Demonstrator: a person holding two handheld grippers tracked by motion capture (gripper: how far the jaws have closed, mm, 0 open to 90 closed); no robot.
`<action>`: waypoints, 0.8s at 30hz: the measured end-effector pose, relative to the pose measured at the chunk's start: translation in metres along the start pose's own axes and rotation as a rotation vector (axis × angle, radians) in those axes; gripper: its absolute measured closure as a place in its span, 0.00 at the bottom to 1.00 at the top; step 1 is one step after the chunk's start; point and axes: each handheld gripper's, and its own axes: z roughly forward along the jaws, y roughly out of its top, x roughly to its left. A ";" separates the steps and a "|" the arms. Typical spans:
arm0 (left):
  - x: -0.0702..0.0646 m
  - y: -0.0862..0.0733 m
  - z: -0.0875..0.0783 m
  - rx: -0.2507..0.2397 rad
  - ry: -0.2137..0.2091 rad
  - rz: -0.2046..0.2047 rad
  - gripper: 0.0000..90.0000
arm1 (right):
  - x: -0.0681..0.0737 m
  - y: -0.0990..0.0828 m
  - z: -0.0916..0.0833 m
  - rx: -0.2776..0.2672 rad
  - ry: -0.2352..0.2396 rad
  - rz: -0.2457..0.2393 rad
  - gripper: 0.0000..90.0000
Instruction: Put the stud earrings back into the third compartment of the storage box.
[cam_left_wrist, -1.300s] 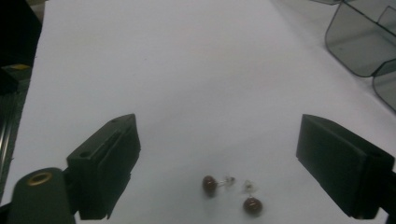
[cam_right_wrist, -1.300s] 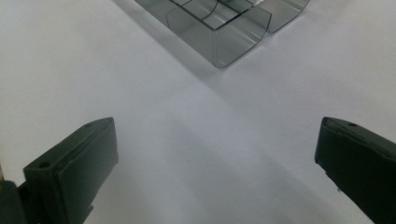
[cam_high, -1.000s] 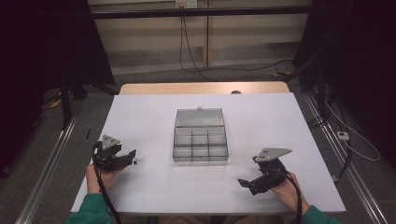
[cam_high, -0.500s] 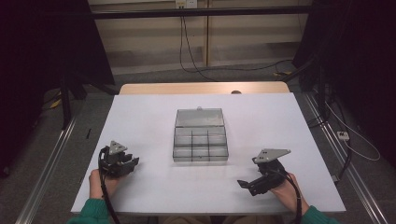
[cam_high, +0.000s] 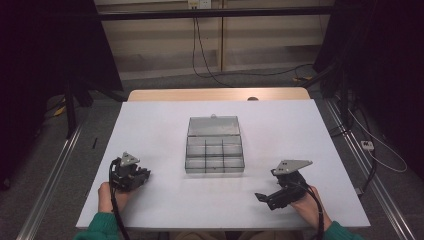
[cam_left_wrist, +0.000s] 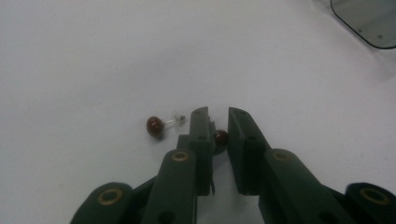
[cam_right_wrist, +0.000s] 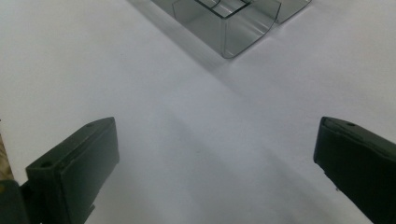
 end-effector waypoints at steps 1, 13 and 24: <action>0.000 0.000 0.000 -0.003 -0.003 0.000 0.90 | 0.000 0.000 0.000 0.000 0.000 -0.001 0.00; -0.007 0.005 -0.006 -0.037 -0.006 0.036 0.90 | 0.001 -0.001 -0.004 -0.017 -0.009 -0.011 0.00; -0.019 0.010 -0.012 -0.077 -0.012 0.070 0.90 | 0.000 -0.001 -0.003 -0.015 -0.024 -0.016 0.00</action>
